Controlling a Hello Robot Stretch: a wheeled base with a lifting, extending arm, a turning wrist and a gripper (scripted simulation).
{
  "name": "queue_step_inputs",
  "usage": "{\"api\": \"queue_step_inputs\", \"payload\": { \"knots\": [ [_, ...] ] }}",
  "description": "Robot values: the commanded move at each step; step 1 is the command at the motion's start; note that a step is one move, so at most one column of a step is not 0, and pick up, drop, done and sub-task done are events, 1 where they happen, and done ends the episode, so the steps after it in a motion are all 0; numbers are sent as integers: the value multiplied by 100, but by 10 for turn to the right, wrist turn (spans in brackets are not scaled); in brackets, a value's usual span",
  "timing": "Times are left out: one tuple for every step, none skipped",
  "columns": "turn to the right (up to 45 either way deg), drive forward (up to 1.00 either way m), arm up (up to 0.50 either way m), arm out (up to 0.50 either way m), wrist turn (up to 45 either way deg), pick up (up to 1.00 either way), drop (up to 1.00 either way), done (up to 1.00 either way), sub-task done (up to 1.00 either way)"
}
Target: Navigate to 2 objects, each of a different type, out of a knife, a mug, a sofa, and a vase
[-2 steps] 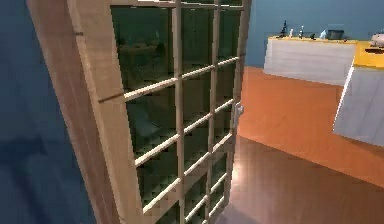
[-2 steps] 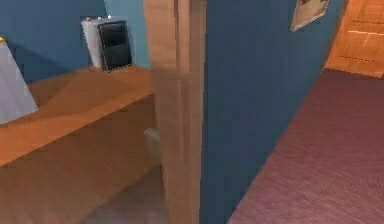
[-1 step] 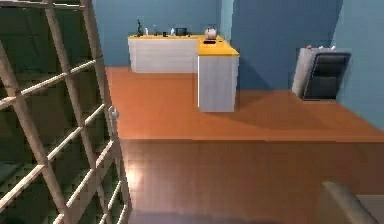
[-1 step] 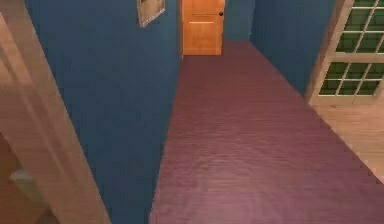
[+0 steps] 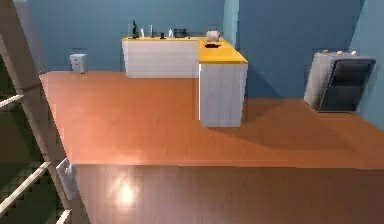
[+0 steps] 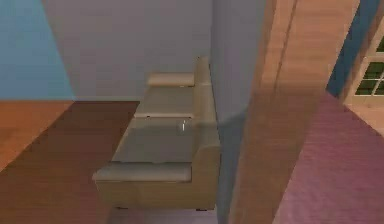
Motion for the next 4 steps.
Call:
{"api": "queue_step_inputs", "payload": {
  "knots": [
    [450, 0, 0, 0, 0, 0, 0, 0, 0],
    [180, 0, 0, 0, 0, 0, 0, 0, 0],
    [0, 20, 0, 0, 0, 0, 0, 0, 0],
    [210, 0, 0, 0, 0, 0, 0, 0, 0]
  ]
}}
